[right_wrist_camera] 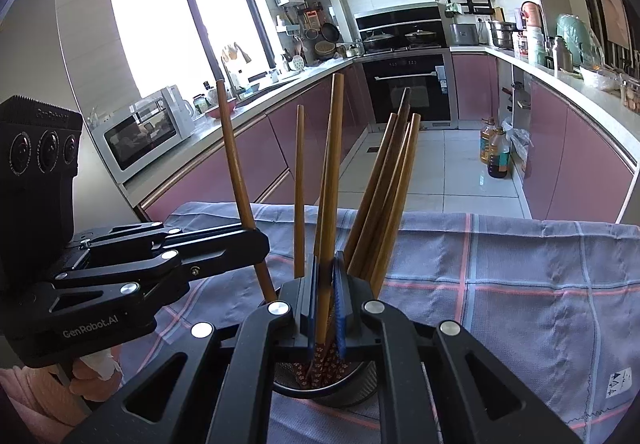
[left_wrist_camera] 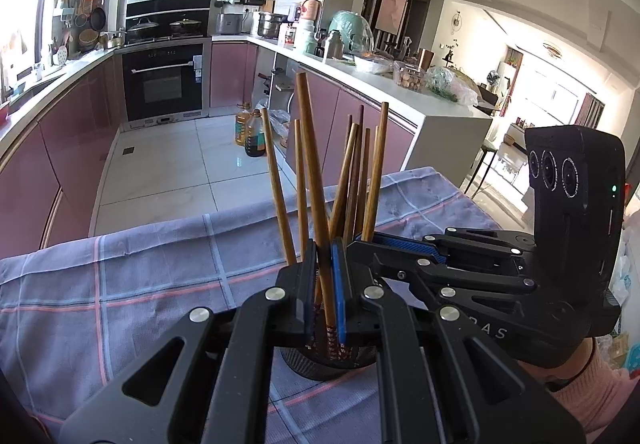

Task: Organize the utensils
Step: 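Open both grippers to release the chopsticks and pull back from the cup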

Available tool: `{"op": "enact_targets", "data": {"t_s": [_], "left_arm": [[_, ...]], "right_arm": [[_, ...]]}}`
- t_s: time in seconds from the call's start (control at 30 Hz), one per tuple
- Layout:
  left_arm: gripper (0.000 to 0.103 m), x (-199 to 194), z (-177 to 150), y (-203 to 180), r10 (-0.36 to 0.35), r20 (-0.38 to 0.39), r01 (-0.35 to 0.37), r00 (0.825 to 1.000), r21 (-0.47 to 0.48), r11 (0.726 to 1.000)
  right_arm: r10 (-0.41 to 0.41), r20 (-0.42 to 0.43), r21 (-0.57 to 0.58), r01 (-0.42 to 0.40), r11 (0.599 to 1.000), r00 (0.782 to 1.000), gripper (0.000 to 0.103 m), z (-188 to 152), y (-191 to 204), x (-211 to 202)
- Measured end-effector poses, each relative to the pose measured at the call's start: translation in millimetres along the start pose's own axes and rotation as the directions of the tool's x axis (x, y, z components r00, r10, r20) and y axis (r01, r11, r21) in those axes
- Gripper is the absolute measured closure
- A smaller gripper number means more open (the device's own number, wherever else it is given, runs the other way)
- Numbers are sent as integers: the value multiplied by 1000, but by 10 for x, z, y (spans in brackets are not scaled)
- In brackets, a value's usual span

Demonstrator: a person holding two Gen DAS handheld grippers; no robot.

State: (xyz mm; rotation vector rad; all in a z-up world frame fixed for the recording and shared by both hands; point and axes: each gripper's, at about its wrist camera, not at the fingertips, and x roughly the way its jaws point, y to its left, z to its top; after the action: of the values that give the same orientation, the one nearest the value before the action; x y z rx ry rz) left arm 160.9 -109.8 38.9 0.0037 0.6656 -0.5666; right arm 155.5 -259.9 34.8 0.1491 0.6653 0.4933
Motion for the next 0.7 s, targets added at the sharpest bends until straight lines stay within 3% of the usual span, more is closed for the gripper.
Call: {"op": "enact_targets", "data": {"t_s": [0.17, 0.27, 0.53, 0.7], "left_arm": [[93, 69, -42, 60, 8, -15, -8, 1000, -8, 1000], [91, 80, -90, 103, 5, -20, -6, 1000, -11, 1000], [74, -90, -251, 185, 24, 17, -24, 1000, -23, 999], [55, -305, -387, 274, 75, 70, -72, 995, -39, 997]], "right_arm": [[-3, 8, 13, 3, 1000, 1000, 95, -7, -15, -29], [-6, 23, 14, 5, 1000, 1000, 86, -11, -5, -85], [-8, 47, 6, 8, 1000, 999, 74, -10, 25, -193], [-26, 69, -20, 28, 999, 997, 45, -81, 119, -291]]}}
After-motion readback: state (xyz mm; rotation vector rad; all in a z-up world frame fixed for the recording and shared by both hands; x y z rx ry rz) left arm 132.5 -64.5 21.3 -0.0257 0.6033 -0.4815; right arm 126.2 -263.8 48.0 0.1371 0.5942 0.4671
